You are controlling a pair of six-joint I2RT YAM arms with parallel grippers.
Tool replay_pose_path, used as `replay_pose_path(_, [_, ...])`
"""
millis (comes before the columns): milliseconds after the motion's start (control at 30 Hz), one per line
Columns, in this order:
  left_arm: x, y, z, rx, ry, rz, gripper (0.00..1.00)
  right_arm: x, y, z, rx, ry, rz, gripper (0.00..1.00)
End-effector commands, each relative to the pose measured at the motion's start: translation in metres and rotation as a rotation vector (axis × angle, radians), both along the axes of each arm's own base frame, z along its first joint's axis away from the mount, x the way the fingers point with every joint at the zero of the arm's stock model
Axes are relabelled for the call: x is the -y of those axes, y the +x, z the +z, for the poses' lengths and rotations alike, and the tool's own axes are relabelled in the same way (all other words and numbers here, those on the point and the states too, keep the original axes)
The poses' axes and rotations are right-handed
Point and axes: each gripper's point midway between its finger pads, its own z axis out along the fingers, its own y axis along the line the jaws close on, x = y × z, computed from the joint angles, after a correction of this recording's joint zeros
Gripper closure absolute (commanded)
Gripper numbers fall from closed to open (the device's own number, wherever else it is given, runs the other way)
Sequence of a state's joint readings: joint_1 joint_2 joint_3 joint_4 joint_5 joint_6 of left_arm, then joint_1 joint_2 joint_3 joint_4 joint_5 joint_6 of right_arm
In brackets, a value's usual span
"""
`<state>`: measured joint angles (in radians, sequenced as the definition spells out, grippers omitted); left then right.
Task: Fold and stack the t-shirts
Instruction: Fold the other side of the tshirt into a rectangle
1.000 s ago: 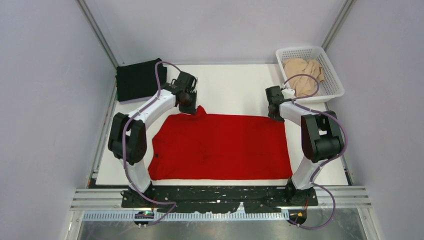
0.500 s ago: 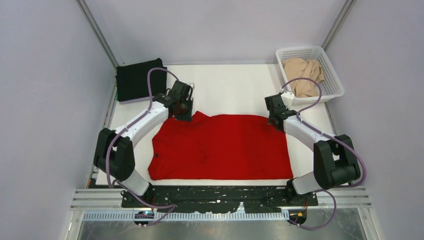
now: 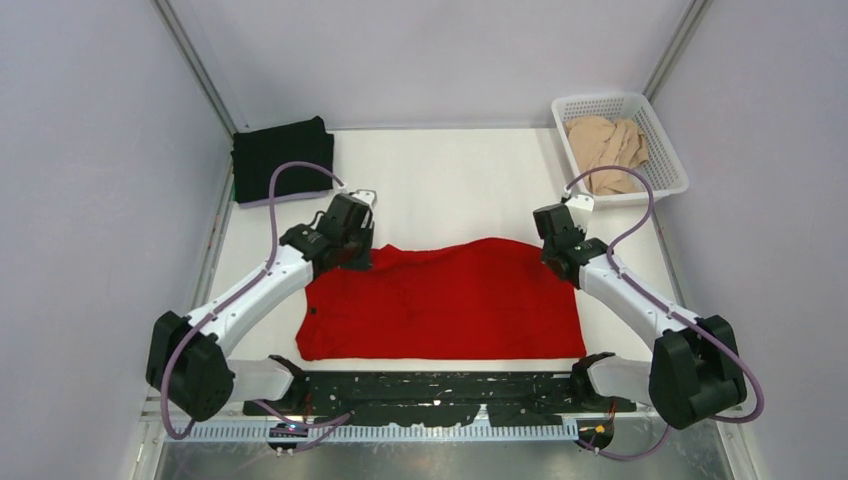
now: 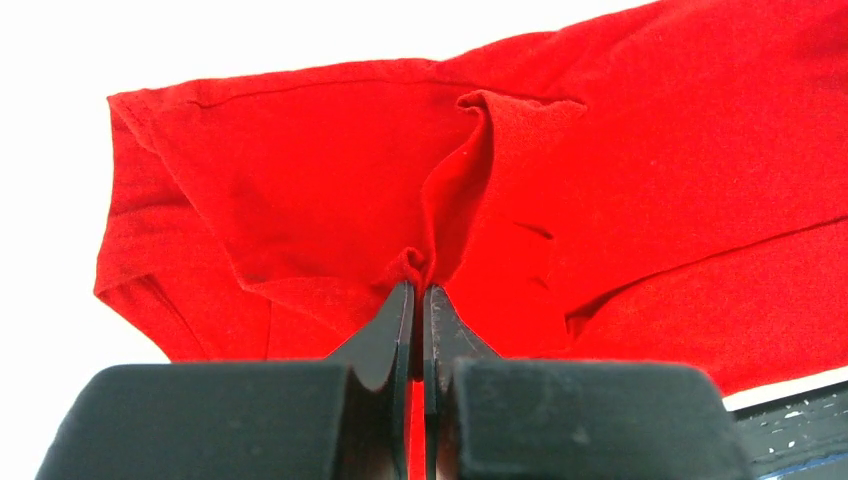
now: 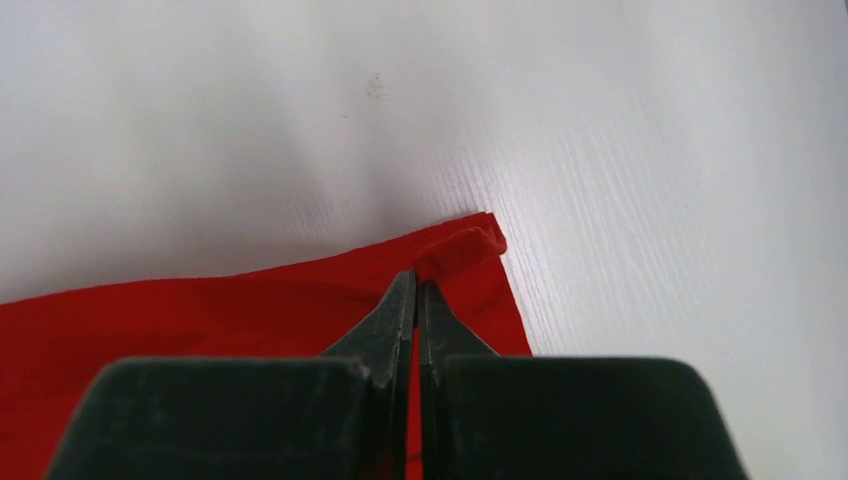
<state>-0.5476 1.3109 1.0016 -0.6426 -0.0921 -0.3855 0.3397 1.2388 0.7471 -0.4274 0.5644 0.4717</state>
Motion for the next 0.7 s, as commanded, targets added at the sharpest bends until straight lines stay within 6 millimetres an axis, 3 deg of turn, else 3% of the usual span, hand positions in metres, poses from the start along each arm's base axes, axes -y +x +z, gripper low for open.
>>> replay_pose_path(0, [-0.009, -0.013, 0.015, 0.073, -0.010, 0.022, 1.00, 0.004, -0.009, 0.012, 0.029, -0.014, 0.010, 0.95])
replay_pose_path(267, [-0.025, -0.049, 0.000, 0.071, -0.010, 0.059, 1.00, 0.009, -0.024, 0.009, 0.020, -0.022, 0.027, 0.95])
replay_pose_path(667, [-0.032, -0.072, -0.014, 0.044, 0.025, 0.089, 1.00, 0.006, -0.035, -0.004, -0.029, 0.002, 0.032, 0.95])
